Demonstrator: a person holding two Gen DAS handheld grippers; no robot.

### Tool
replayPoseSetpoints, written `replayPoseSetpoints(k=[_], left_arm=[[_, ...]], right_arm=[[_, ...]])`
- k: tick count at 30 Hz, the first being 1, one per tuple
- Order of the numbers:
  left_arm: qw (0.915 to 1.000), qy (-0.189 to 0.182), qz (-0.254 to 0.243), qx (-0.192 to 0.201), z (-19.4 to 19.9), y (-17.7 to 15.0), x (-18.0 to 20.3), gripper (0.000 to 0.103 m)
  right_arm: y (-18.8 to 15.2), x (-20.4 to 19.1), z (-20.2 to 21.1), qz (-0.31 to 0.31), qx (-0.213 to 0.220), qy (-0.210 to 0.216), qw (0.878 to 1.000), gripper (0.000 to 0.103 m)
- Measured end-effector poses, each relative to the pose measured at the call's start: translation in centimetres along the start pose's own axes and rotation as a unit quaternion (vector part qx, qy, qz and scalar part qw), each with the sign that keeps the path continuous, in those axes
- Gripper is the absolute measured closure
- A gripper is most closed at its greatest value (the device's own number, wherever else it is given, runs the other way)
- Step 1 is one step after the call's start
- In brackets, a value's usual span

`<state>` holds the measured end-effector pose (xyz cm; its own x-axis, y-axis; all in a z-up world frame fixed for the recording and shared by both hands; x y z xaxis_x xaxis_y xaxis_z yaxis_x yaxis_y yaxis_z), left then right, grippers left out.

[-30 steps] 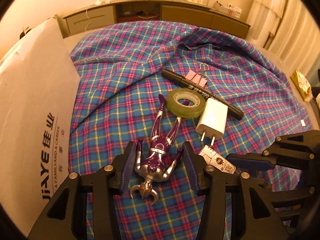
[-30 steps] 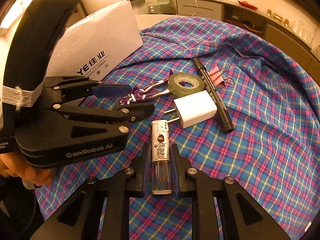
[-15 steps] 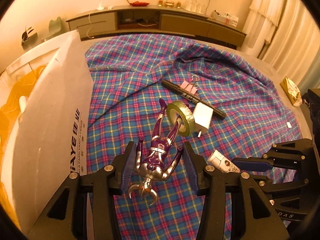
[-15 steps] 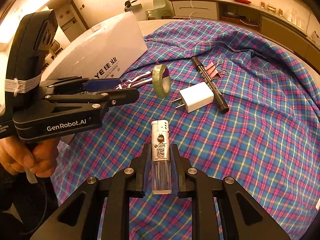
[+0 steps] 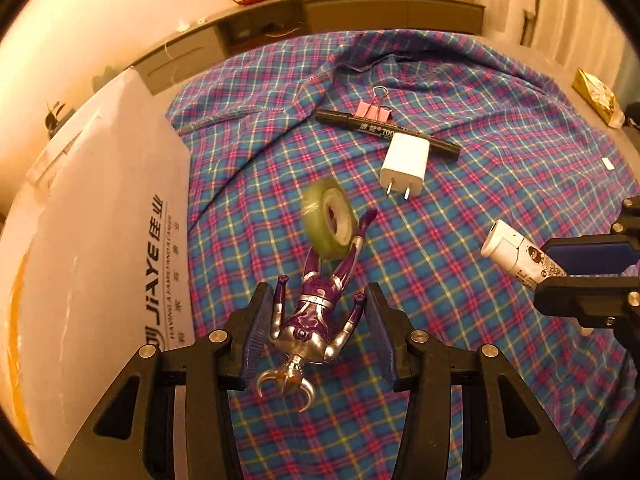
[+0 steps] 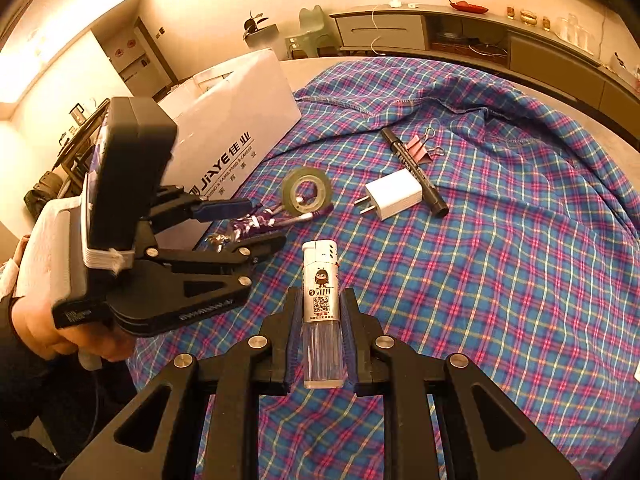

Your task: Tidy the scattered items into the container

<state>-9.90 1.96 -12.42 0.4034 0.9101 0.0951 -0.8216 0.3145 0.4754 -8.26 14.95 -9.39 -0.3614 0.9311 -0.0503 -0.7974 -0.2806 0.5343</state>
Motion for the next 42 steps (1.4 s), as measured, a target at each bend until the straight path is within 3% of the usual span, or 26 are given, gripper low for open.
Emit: replayPoseSetpoints(k=[5,10,16,20,26,42], left_arm=[[0.9997,-0.014,0.005,-0.018,-0.1,-0.6,0.1,0.054],[0.9992,-0.036,0.018,-0.005,1.0,-1.2,0.3,0.054],[0.9962,-0.066,0.047,0.030,3.5,-0.8,-0.4,0.054],[0.9921,-0.085,0.038,0.085,6.6,-0.5,0.0,0.054],[0.9924,-0.082,0.056,0.074,6.2,-0.8,-0.8,0.054],[0.9850,-0.098,0.033,0.138,10.7,-0.7,0.2,0.054]], right_arm=[[-0.4,0.1,0.1,0.000,-0.001,-0.005,1.000,0.083],[-0.3,0.2,0.8,0.000,0.007,-0.004,1.000,0.083],[0.2,-0.1,1.7,0.000,0.018,-0.006,1.000,0.083],[0.3,-0.6,2.3,0.002,0.025,-0.006,1.000,0.083],[0.1,-1.2,2.5,0.005,0.023,-0.010,1.000,0.083],[1.4,-5.0,6.0,0.043,0.069,-0.027,0.996,0.083]])
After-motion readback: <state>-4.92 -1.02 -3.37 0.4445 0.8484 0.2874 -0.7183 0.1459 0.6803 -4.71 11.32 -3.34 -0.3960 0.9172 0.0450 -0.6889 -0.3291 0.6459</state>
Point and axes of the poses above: each gripper's, at about its wrist camera, not at the fingertips, and z roughly against the way its jaws point, x to its right, y to its top, the point moved 2 cm from there along -z, roughly the way its jaws point, and after that the axes turned 15 degrees about -y, right-handed, at the moved point
